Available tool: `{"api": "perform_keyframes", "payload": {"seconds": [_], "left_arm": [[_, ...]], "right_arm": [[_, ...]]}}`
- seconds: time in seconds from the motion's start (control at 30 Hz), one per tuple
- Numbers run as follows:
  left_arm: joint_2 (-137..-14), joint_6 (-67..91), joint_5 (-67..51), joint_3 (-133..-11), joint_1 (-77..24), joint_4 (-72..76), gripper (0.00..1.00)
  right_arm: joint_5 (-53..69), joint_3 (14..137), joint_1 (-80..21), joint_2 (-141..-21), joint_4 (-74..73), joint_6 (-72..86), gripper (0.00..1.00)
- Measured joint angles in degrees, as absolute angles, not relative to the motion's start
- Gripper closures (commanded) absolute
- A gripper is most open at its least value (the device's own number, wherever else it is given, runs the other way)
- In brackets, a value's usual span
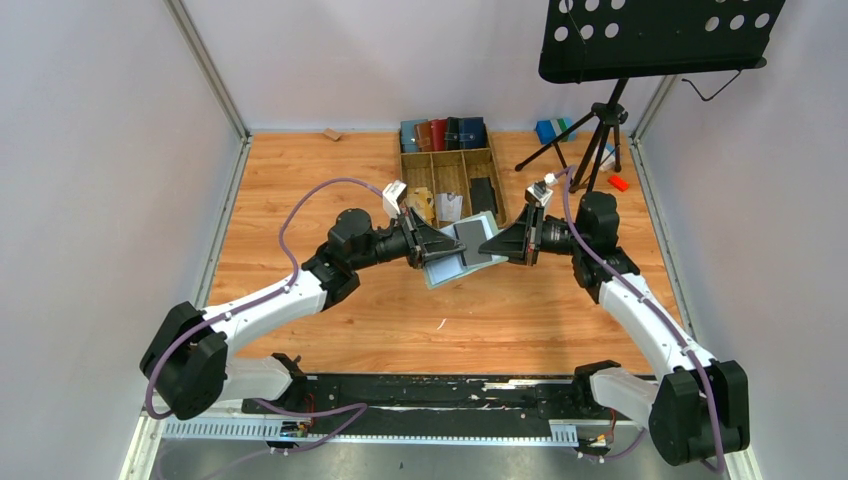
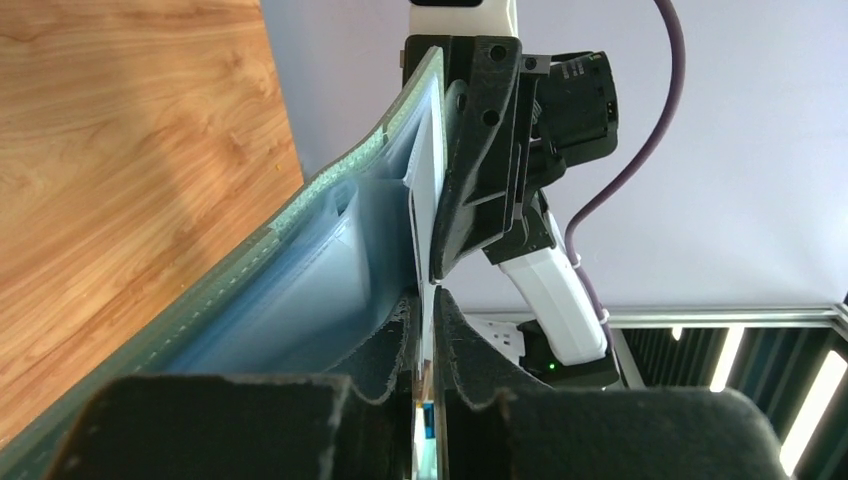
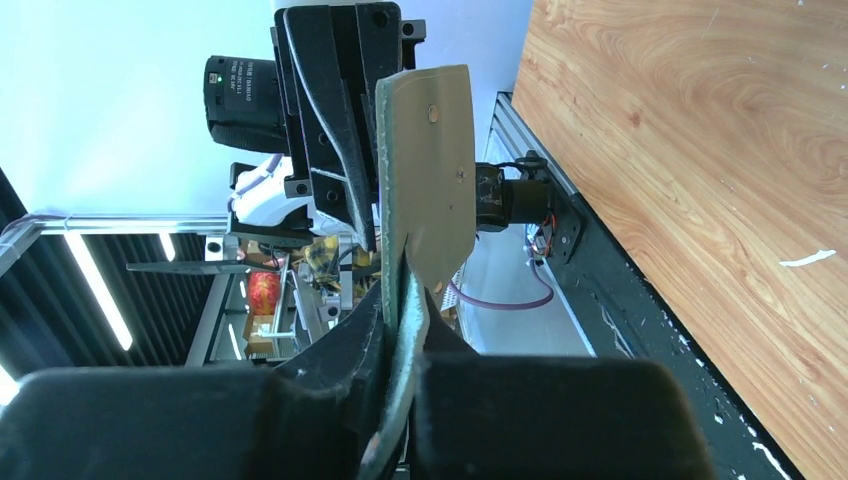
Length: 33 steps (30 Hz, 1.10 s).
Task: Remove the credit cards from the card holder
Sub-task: Remove the credit card from the card holder.
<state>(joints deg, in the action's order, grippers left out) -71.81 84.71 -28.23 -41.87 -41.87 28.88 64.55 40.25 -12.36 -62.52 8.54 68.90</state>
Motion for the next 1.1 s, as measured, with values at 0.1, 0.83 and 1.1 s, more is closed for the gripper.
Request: {"api": "perform_keyframes", "payload": {"seconds": [0.1, 0.83, 1.1], "left_arm": [[-71.81, 84.77, -28.27, -41.87, -41.87, 29.12, 0.89], [-70.30, 87.59, -27.31, -37.52, -41.82, 35.03, 0.95], [-68.14, 87.55, -26.52, -36.99, -41.52, 33.47, 0.98]], "right_arm": [[64.55, 40.45, -12.36, -62.54, 7.49, 68.64, 1.00], [65.30, 39.55, -12.29, -62.59, 8.93, 70.81, 0.95], [65.49, 39.29, -11.86, -62.52, 9.80, 71.53, 0.92]]}}
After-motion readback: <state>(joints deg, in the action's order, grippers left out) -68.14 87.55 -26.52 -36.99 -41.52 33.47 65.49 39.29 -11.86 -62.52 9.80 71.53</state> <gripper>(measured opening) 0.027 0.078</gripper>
